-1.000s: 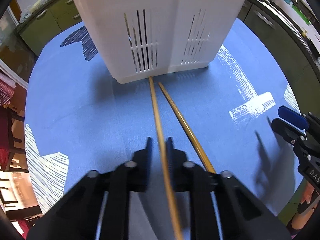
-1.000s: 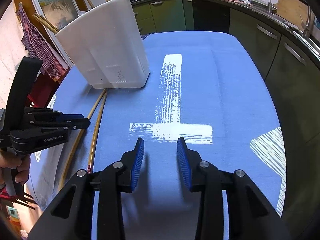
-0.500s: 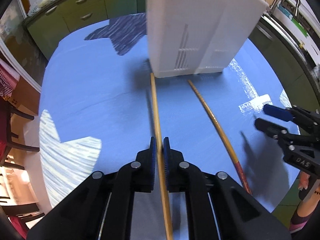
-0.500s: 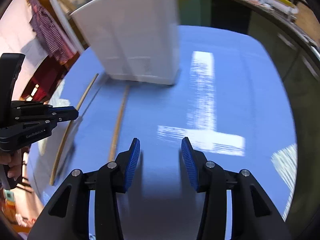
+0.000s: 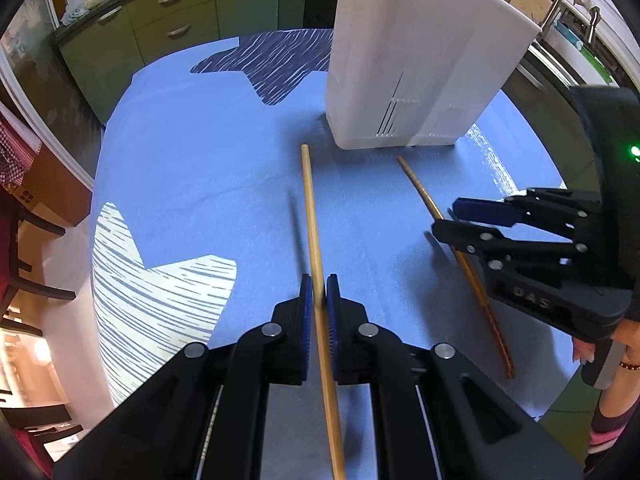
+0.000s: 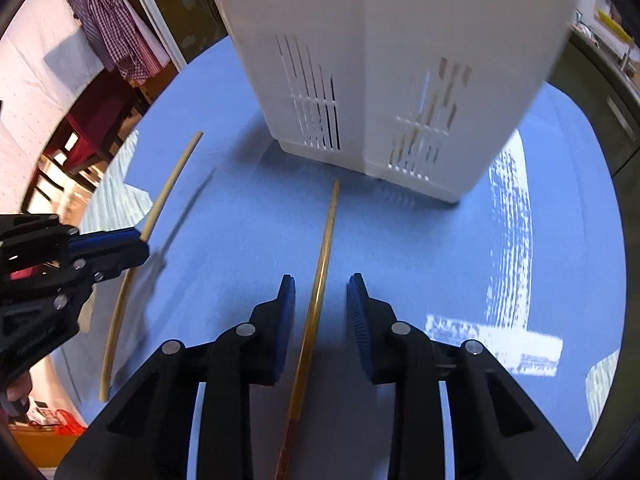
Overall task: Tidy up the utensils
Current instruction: 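Lower the right tool toward the last chopstick beside the holder, then lift the chopstick upright with the left tool while the right tool lifts its chopstick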
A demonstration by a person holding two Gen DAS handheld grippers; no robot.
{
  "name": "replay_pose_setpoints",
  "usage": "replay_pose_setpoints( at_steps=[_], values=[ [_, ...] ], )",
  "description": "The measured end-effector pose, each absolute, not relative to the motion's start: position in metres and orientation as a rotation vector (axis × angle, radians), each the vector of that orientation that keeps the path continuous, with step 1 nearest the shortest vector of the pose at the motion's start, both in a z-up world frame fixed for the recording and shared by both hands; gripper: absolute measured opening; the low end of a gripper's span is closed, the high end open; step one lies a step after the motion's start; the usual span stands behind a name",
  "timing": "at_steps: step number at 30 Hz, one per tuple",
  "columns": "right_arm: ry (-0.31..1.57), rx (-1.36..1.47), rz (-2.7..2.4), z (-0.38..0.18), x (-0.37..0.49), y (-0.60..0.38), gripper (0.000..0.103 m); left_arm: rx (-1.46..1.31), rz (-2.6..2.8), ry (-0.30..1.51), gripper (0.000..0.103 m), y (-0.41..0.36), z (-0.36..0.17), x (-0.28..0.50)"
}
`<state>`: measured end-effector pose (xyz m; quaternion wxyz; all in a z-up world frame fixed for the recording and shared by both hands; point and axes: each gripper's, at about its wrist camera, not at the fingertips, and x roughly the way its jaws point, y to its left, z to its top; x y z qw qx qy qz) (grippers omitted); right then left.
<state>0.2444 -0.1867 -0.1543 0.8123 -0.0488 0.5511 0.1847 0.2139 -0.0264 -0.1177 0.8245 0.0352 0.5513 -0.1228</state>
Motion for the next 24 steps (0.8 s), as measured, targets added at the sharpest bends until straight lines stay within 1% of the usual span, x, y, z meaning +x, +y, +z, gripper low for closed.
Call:
replay_pose_setpoints(
  at_steps=[3, 6, 7, 8, 9, 11, 19, 24],
  values=[
    [1.177, -0.144, 0.378, -0.157, 0.248, -0.18, 0.029, 0.073, -0.263, 1.17, 0.007, -0.025, -0.118, 0.214],
    [1.172, -0.187, 0.363, -0.157, 0.247, -0.173, 0.027, 0.076, -0.264, 1.167, 0.007, -0.024, -0.118, 0.214],
    [1.175, -0.19, 0.368, -0.156, 0.248, -0.173, 0.022, 0.076, -0.265, 1.167, 0.007, -0.024, -0.118, 0.214],
    [1.178, -0.19, 0.37, -0.157, 0.248, -0.174, 0.014, 0.076, -0.265, 1.167, 0.007, -0.024, -0.118, 0.214],
    [1.182, -0.191, 0.37, -0.157, 0.249, -0.174, 0.01, 0.077, -0.265, 1.166, 0.007, -0.024, -0.117, 0.213],
    [1.186, -0.189, 0.375, -0.158, 0.249, -0.172, 0.008, 0.078, -0.266, 1.164, 0.007, -0.024, -0.116, 0.213],
    [1.182, -0.131, 0.399, -0.154, 0.238, -0.191, 0.007, 0.092, -0.27, 1.154, 0.007, -0.027, -0.108, 0.209],
    [1.129, -0.076, 0.399, -0.136, 0.224, -0.218, 0.007, 0.094, -0.273, 1.148, 0.007, -0.026, -0.104, 0.207]
  ],
)
